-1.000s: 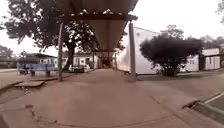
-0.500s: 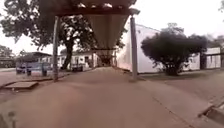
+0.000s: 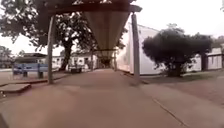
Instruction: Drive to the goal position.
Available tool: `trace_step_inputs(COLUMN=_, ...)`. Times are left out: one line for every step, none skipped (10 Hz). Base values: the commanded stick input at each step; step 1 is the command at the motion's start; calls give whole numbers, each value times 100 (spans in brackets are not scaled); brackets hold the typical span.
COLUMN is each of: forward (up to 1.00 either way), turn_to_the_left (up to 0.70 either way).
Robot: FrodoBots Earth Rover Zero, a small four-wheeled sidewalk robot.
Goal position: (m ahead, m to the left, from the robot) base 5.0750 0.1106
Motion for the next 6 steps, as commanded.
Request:
trace_step_inputs(forward=70, turn_to_the_left=24)
trace_step_inputs(forward=70, turn_to_the_left=32)
trace_step_inputs(forward=70, turn_to_the_left=23)
trace_step_inputs(forward=70, turn_to_the_left=15)
trace_step_inputs(forward=70, turn_to_the_left=6)
trace_step_inputs(forward=70, turn_to_the_left=0)
